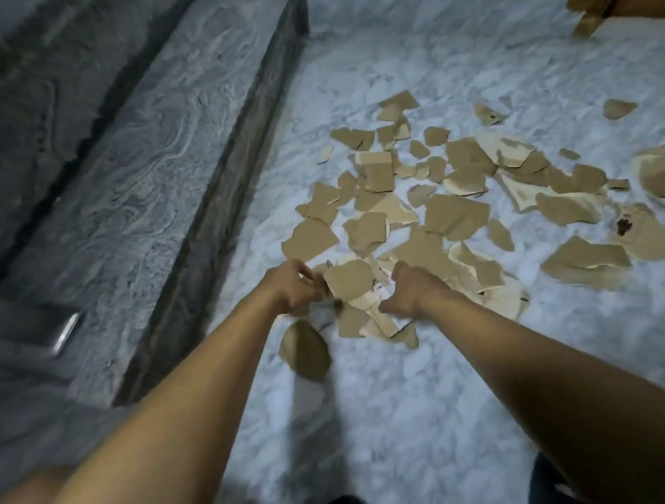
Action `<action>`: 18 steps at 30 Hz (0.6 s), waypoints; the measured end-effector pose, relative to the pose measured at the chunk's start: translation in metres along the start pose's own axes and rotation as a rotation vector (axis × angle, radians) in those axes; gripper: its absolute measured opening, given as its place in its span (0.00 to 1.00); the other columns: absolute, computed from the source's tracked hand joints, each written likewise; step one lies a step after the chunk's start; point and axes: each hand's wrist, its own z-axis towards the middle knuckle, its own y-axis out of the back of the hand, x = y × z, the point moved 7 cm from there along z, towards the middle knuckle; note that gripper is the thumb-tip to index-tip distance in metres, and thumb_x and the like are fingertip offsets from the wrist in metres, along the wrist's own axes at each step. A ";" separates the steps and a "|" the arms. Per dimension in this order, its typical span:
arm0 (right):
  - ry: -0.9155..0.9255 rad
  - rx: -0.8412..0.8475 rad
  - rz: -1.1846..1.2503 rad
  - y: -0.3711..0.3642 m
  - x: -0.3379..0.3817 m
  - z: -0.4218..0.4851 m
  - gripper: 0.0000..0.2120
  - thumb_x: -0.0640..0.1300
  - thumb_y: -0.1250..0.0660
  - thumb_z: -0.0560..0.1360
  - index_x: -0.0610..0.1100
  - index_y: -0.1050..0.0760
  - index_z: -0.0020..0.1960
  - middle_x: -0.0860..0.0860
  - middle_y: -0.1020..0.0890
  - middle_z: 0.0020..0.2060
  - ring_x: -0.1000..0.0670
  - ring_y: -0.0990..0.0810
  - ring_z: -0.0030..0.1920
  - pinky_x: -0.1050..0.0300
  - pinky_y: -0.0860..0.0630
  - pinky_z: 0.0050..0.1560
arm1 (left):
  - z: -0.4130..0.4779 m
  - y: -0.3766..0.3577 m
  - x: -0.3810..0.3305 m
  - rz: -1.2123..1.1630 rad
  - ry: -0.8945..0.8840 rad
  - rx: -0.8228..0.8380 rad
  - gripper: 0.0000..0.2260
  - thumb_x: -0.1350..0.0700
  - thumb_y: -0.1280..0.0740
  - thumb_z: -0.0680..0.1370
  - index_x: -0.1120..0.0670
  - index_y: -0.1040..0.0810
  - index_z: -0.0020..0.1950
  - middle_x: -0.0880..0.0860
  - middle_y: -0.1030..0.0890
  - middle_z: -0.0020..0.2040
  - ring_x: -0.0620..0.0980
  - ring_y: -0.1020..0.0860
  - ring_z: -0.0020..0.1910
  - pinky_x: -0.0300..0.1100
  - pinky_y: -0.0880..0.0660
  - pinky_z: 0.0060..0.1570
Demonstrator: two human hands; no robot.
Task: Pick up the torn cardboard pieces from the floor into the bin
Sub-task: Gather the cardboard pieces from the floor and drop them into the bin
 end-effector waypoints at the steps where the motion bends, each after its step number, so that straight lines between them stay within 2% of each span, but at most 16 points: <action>1: -0.044 -0.033 0.018 -0.004 -0.007 0.005 0.41 0.58 0.25 0.68 0.43 0.38 0.72 0.42 0.27 0.65 0.38 0.26 0.65 0.43 0.24 0.62 | 0.002 -0.006 0.013 0.083 0.044 -0.004 0.22 0.48 0.26 0.71 0.52 0.25 0.62 0.55 0.22 0.59 0.55 0.22 0.57 0.41 0.25 0.48; 4: -0.110 -0.112 0.060 -0.035 -0.014 0.020 0.45 0.62 0.25 0.67 0.44 0.42 0.73 0.41 0.33 0.69 0.37 0.32 0.70 0.42 0.28 0.65 | -0.005 -0.041 0.065 0.167 0.230 0.038 0.36 0.45 0.23 0.67 0.51 0.35 0.70 0.59 0.34 0.67 0.62 0.31 0.65 0.53 0.25 0.60; 7: -0.154 -0.238 0.057 -0.062 -0.019 0.023 0.43 0.66 0.26 0.68 0.47 0.41 0.71 0.41 0.35 0.69 0.36 0.34 0.69 0.40 0.27 0.58 | -0.020 -0.076 0.100 0.217 0.300 -0.021 0.43 0.40 0.22 0.64 0.50 0.40 0.70 0.57 0.39 0.67 0.63 0.37 0.67 0.56 0.27 0.61; 10: -0.124 -0.349 0.119 -0.071 -0.019 0.029 0.46 0.64 0.21 0.64 0.43 0.41 0.69 0.39 0.31 0.67 0.36 0.31 0.67 0.40 0.25 0.56 | -0.017 -0.088 0.111 0.160 0.215 -0.164 0.41 0.43 0.21 0.65 0.51 0.40 0.68 0.58 0.34 0.65 0.61 0.32 0.62 0.52 0.28 0.55; 13: -0.130 -0.278 0.257 -0.075 -0.025 0.038 0.51 0.61 0.18 0.59 0.39 0.40 0.70 0.40 0.26 0.66 0.37 0.27 0.66 0.43 0.26 0.58 | -0.011 -0.095 0.119 -0.012 0.211 -0.150 0.38 0.48 0.20 0.65 0.54 0.38 0.66 0.58 0.25 0.60 0.60 0.24 0.57 0.49 0.27 0.50; 16: -0.078 -0.192 0.214 -0.069 -0.029 0.040 0.45 0.59 0.17 0.60 0.41 0.31 0.68 0.41 0.24 0.63 0.40 0.26 0.66 0.50 0.27 0.58 | -0.009 -0.096 0.121 0.019 0.245 -0.119 0.30 0.47 0.20 0.66 0.55 0.30 0.61 0.55 0.23 0.58 0.56 0.23 0.56 0.47 0.25 0.49; 18: -0.058 -0.151 0.156 -0.058 -0.031 0.039 0.42 0.59 0.17 0.61 0.42 0.29 0.67 0.41 0.24 0.63 0.40 0.26 0.65 0.51 0.27 0.57 | -0.008 -0.092 0.120 0.035 0.260 -0.116 0.26 0.45 0.20 0.65 0.53 0.26 0.55 0.53 0.22 0.54 0.54 0.23 0.52 0.47 0.24 0.48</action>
